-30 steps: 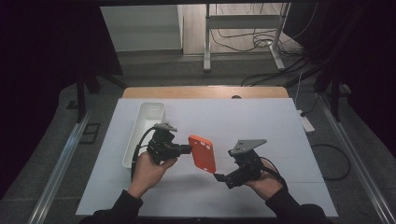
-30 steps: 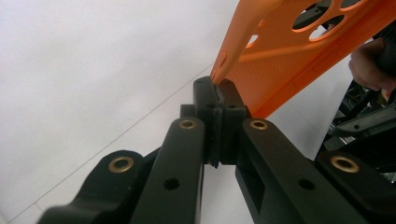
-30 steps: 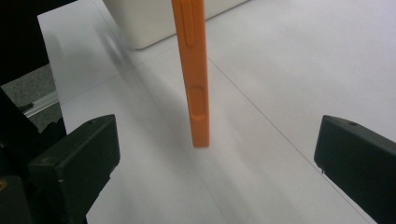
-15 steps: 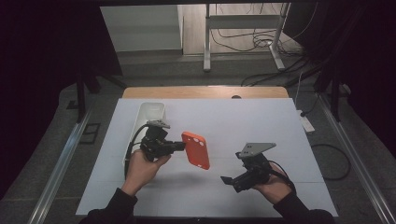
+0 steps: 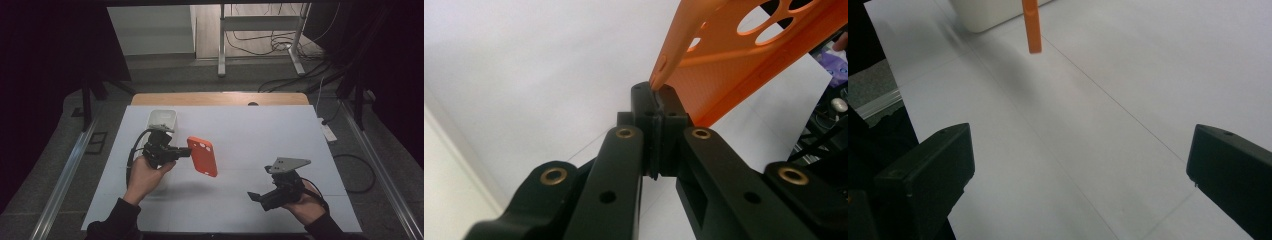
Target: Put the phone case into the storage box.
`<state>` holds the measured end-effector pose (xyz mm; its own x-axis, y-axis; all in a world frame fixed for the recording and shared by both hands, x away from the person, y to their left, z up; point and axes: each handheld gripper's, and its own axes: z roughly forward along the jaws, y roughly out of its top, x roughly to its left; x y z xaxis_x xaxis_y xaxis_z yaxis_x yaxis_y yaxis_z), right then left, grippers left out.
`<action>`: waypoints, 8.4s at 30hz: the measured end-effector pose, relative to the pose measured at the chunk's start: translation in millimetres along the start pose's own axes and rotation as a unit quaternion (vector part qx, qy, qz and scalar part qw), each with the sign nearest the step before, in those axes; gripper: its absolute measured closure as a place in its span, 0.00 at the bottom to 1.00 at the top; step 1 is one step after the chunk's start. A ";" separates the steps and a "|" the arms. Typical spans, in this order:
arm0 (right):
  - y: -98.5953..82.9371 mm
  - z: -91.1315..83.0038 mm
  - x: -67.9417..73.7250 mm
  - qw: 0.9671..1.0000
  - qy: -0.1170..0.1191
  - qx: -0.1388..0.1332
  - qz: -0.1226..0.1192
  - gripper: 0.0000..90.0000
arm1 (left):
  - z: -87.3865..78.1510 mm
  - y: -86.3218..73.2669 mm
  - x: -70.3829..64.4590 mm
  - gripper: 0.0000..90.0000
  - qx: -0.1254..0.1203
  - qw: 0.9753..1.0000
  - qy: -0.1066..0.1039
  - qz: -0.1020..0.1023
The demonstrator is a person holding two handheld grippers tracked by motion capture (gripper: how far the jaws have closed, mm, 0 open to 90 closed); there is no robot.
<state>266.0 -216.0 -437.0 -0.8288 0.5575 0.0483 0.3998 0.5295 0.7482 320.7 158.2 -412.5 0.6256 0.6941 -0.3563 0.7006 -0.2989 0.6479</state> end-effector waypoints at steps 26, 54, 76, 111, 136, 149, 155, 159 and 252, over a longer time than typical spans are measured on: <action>-38.2 -38.9 -22.9 0.995 -0.074 0.007 0.060 0.00 | -26.0 22.1 22.4 0.99 0.005 1.000 0.019 -0.019; -72.0 -74.6 -41.1 0.981 -0.147 0.032 0.121 0.00 | -48.1 43.8 45.5 0.99 0.007 0.998 0.042 -0.036; -77.0 -81.1 -42.9 0.978 -0.165 0.032 0.127 0.00 | -74.2 66.4 71.6 0.99 0.001 0.994 0.089 -0.058; -75.3 -79.9 -41.1 0.980 -0.151 0.024 0.124 0.00 | -85.6 77.3 122.2 0.99 -0.005 0.983 0.158 -0.098; -76.0 -80.0 -42.1 0.981 -0.147 0.025 0.127 0.00 | -57.8 81.0 142.4 0.99 -0.001 0.978 0.182 -0.100; -75.9 -79.6 -42.0 0.981 -0.144 0.027 0.126 0.00 | -39.5 70.5 156.3 0.99 0.006 0.977 0.178 -0.119; -76.0 -79.7 -42.3 0.981 -0.144 0.026 0.127 0.00 | -30.5 64.9 160.6 0.99 0.011 0.977 0.174 -0.124; -76.0 -79.6 -42.2 0.981 -0.144 0.027 0.127 0.00 | -25.4 61.7 163.1 0.99 0.014 0.977 0.174 -0.125; -76.4 -80.4 -43.7 0.980 -0.141 0.025 0.138 0.00 | -16.6 -5.2 96.7 0.00 -0.072 0.991 0.112 0.022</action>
<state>240.2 -332.3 -443.1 -0.5478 0.8348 0.0543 0.6184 0.3603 0.6984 371.9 237.7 -439.1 0.5522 0.8146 -0.1775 0.6070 -0.2469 0.7554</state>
